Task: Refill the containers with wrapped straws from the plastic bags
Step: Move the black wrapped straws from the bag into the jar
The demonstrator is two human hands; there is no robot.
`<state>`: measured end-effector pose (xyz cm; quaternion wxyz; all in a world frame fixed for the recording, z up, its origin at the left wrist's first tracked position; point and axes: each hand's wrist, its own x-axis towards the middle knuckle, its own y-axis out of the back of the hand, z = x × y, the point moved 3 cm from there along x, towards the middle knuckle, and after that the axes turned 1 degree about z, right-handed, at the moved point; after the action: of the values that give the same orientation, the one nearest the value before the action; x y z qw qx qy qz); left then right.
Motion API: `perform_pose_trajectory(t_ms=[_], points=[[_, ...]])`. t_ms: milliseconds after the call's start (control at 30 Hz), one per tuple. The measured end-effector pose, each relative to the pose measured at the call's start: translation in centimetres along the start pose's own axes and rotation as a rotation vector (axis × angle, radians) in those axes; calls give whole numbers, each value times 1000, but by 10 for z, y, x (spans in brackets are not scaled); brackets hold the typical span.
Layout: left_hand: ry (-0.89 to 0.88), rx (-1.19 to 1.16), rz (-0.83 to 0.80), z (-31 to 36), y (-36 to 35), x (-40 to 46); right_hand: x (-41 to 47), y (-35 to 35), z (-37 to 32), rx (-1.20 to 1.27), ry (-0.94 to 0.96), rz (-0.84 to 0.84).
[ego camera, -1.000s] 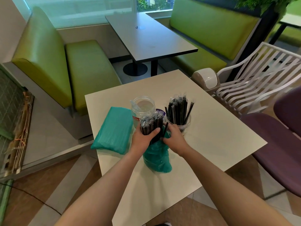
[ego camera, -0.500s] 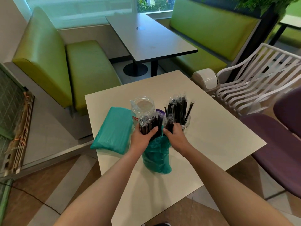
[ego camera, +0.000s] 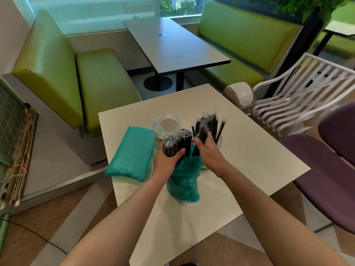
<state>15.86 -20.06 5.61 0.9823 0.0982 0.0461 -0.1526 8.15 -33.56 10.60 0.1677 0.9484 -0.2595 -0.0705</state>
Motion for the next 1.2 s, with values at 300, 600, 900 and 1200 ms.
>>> perform_pose_trajectory(t_ms=[300,600,900,1200], points=[[-4,1,10,5,-5,6,21,38,-50,101,102,112],[13,8,-13,4,-9,8,39,79,-88,77,276,326],[28,9,-15,2,-7,10,50,75,-59,-152,168,335],[33,14,-3,1,-7,12,47,57,19,-538,-16,315]])
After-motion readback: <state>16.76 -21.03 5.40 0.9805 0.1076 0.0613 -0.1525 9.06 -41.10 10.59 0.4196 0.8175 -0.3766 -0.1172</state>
